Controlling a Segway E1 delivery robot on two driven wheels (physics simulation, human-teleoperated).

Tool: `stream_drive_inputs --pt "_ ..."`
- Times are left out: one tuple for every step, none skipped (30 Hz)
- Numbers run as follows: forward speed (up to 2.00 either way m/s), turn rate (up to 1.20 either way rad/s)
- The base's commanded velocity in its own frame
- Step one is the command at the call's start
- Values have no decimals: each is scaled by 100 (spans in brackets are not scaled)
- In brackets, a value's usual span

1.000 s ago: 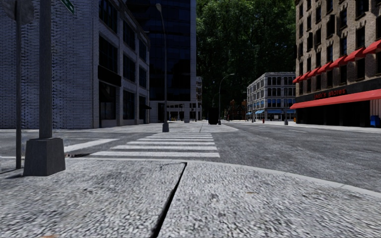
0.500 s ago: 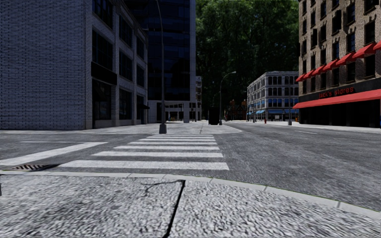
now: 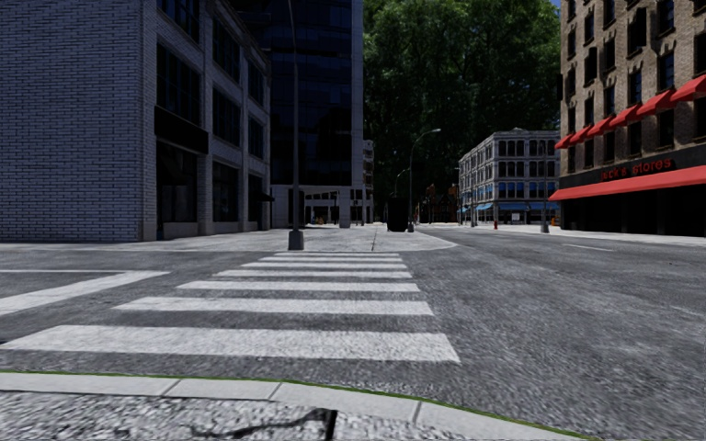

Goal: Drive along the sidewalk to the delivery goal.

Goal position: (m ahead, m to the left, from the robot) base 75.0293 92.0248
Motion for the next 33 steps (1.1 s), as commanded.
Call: stream_drive_inputs --pt "200 0" --pt "200 0" --pt "200 0" --pt "200 0" --pt "200 0" --pt "200 0" --pt "200 0" --pt "200 0" --pt "200 0" --pt "196 0" --pt "196 0" --pt "181 0" --pt "168 0" --pt "163 0" --pt "163 0" --pt "160 0" --pt "159 0" --pt "158 0" --pt "158 0" --pt "158 0" --pt "158 0" --pt "158 0" --pt "158 0" --pt "158 0" --pt "158 0" --pt "158 0" --pt "158 0" --pt "158 0" --pt "158 0" --pt "158 0" --pt "158 0" --pt "158 0" --pt "158 0"
